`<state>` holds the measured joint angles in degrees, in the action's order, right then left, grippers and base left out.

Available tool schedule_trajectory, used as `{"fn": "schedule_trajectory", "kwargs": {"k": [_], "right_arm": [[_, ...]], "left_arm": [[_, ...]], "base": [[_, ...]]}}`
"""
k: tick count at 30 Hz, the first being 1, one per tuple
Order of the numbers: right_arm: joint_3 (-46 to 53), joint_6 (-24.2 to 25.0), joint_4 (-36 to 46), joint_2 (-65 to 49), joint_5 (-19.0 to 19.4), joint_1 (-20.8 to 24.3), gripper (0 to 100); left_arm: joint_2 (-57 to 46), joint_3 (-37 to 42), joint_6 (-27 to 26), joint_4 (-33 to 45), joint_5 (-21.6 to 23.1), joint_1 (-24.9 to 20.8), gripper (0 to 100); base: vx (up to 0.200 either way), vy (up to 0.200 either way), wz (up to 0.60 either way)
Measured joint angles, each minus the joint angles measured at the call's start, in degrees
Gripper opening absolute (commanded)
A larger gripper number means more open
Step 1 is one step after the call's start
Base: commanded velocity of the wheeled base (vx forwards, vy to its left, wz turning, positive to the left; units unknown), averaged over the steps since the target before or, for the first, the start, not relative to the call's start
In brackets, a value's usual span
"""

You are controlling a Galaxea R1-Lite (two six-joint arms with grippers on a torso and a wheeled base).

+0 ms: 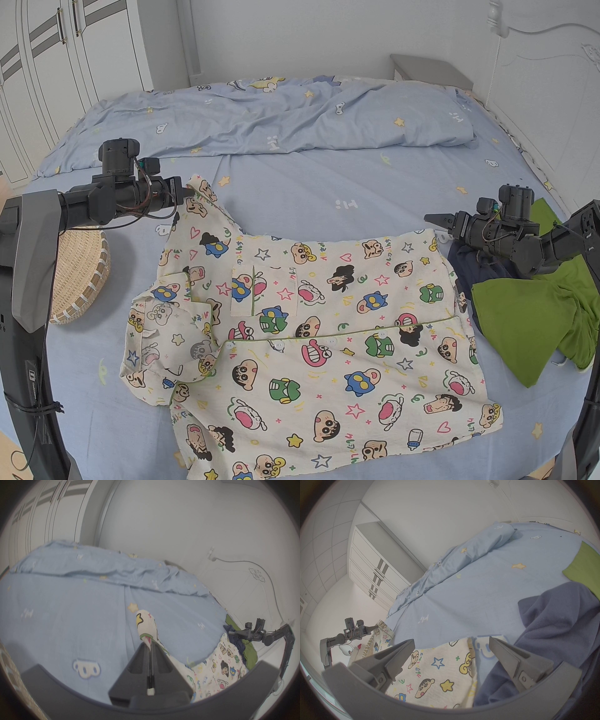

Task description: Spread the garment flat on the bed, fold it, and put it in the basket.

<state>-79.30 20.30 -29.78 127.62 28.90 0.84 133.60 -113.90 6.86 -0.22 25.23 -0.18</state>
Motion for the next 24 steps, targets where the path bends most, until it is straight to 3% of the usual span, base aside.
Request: {"fn": "schedule_trajectory", "kwargs": {"k": [6,10,11,24], "right_arm": [[2.84,0.26,-3.36,-1.8,0.43,0.09,100],[4.02,0.61,-4.24,-2.82,0.55,0.09,100],[4.17,0.63,-4.27,-2.99,0.55,0.09,100],[4.52,0.63,-4.29,-3.75,0.55,-0.07,100]], "left_arm": [[0.41,2.27,-0.49,-12.09,-2.6,-0.59,0],[1.29,3.23,-0.52,-13.76,-4.06,-0.96,0],[1.49,3.32,-0.51,-13.74,-4.11,-1.02,100],[3.15,1.35,-0.29,-9.03,-4.28,-0.45,100]], "base": [[0.0,0.0,0.0],[0.0,0.0,0.0],[0.0,0.0,0.0],[0.0,0.0,0.0]]}}
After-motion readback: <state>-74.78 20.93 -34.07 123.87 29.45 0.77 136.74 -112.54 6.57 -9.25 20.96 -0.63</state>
